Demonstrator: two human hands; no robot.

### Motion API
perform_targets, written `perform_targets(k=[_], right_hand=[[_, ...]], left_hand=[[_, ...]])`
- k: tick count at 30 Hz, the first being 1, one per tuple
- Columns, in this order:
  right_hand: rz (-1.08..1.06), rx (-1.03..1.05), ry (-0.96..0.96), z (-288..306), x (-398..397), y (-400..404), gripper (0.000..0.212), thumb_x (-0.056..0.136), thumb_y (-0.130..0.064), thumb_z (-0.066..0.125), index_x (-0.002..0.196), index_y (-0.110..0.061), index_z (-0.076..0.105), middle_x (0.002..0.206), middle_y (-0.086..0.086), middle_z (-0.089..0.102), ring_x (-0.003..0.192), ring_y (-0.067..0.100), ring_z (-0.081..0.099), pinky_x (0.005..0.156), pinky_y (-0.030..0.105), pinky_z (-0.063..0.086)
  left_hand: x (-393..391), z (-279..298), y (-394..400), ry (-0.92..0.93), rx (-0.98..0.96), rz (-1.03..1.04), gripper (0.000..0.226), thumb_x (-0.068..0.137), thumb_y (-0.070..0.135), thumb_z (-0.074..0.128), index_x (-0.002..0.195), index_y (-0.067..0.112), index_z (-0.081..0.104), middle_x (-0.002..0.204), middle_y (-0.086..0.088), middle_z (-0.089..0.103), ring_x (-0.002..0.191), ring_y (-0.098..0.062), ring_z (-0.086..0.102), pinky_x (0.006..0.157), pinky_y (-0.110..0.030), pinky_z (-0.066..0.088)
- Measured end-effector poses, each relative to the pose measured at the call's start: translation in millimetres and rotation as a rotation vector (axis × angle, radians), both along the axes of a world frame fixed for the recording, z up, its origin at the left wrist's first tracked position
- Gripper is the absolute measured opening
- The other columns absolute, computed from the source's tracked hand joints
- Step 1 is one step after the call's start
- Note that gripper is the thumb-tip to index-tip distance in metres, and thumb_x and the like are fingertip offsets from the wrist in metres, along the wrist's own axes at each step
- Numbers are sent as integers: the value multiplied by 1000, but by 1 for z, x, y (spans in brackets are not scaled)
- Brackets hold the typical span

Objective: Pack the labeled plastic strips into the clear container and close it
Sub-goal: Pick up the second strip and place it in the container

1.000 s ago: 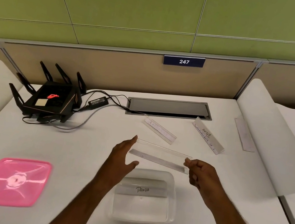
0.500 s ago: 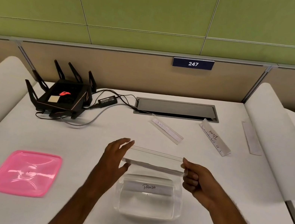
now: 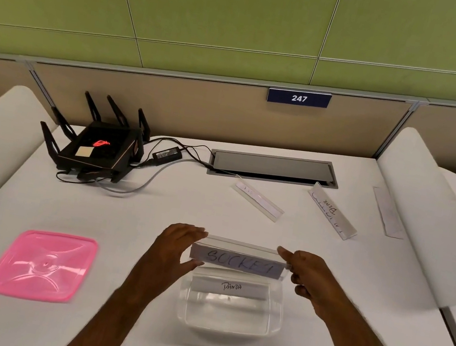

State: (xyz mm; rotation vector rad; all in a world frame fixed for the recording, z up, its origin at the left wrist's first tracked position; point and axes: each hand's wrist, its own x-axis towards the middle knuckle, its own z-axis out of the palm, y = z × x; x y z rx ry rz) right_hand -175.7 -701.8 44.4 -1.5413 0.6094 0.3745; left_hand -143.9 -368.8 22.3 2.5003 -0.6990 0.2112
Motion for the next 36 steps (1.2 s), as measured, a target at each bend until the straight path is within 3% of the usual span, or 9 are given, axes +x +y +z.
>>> perform_targets(k=[3,5,7,9,13,19,21,25,36], right_hand=[[-5,-104,-20,-4,-3,3,47,81,-52,79,69,-21,46,76,4,44,65,17,38,53,29,33],[-13,-164,-93,-9,-6,6,42,87,-49,74,83,-13,53,85,2,59,74,20,52,60,32,43],[-27,-200,-188,-11,-10,9,26,93,-44,69,95,-18,65,102,-4,70,91,20,65,68,33,53],[-12,-188,-260,-13,-13,10,16,98,-37,64,103,-24,72,109,-6,73,103,18,68,75,34,58],[42,-113,-333,-17,-19,11,21,100,-34,61,116,-28,73,119,-7,73,110,11,67,83,32,60],[326,-287,-450,-33,-30,2,77,83,-33,83,148,-39,42,140,-29,54,131,-9,48,93,18,52],[400,-368,-471,-39,-32,-2,87,82,-31,85,151,-46,33,142,-34,48,136,-8,42,95,21,51],[389,-467,-495,-49,-33,-5,75,88,-33,78,146,-53,36,137,-29,55,132,-2,50,94,31,54],[436,-453,-485,-58,-35,-11,75,84,-46,79,146,-54,38,135,-33,55,130,-1,53,90,31,55]], left_hand=[[-1,-3,0,25,-14,6,63,80,43,77,136,27,56,135,20,55,129,-1,42,112,-11,26],[-3,-5,1,60,-20,15,64,77,41,82,134,27,58,133,22,54,127,0,43,110,-14,32],[-4,-8,1,99,-19,29,64,75,40,85,132,26,60,130,19,58,125,2,45,108,-12,33],[-6,-9,1,145,-16,49,63,74,41,85,131,26,61,127,16,59,121,7,41,105,-3,27],[-8,-10,1,240,-17,107,64,73,44,86,130,30,61,124,18,56,116,10,39,98,5,22],[-8,-8,5,386,-68,188,62,66,51,88,121,44,59,117,28,57,109,11,47,88,1,32],[-7,-7,6,457,-108,193,62,63,55,88,117,45,59,114,28,62,111,13,52,87,-5,38],[-10,-9,5,553,-166,199,66,56,61,87,114,48,58,107,36,65,108,25,49,79,-4,38],[-13,-8,6,656,-213,193,63,55,59,90,110,49,61,106,38,66,109,19,56,82,-15,42]])
